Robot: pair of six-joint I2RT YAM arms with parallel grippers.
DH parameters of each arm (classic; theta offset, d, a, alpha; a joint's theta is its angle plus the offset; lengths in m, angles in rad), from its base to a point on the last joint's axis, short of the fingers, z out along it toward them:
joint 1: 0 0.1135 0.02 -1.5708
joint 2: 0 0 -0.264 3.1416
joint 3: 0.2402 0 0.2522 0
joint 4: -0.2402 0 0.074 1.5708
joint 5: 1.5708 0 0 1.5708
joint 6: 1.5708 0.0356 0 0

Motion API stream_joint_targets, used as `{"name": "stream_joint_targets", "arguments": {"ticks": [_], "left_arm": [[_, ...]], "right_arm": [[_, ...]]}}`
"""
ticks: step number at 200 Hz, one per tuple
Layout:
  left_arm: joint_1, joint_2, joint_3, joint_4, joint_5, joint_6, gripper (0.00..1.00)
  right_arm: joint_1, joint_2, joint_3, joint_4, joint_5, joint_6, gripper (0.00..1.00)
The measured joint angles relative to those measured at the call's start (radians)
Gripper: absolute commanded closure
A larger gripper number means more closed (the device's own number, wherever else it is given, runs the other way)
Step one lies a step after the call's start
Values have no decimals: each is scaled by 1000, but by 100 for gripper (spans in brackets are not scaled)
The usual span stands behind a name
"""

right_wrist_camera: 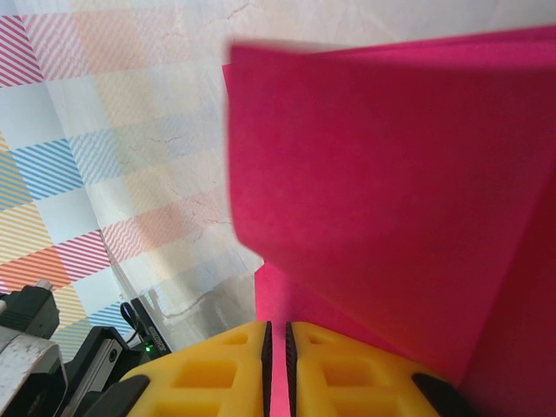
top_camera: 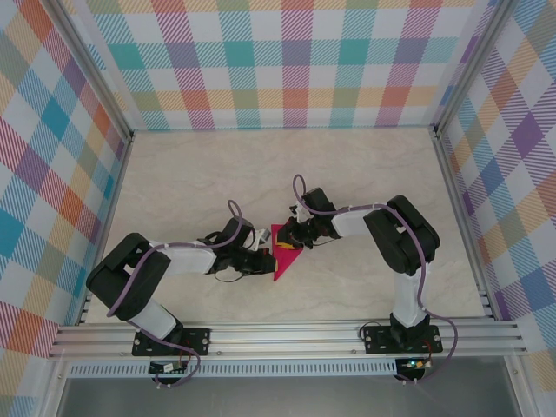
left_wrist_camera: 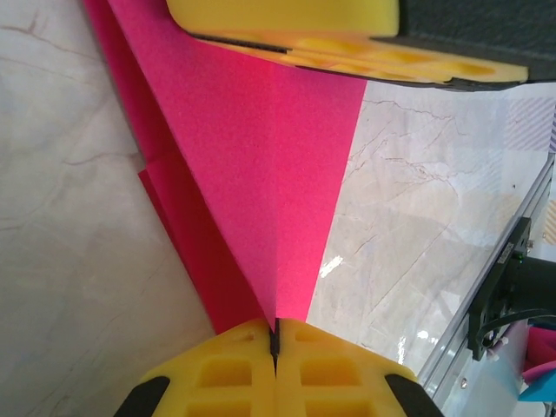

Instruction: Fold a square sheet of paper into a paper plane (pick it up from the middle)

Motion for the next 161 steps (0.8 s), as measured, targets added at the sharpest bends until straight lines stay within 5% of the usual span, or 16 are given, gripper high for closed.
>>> {"name": "stream_joint_targets", "arguments": {"ticks": [134,161], "left_arm": [[6,40,-4,20,37,27,89],[6,40,-4,-3,51,30,94]], "right_arm": [[0,1,-6,9,-3,-2,85],[0,1,-7,11,-4,-2,85]]}}
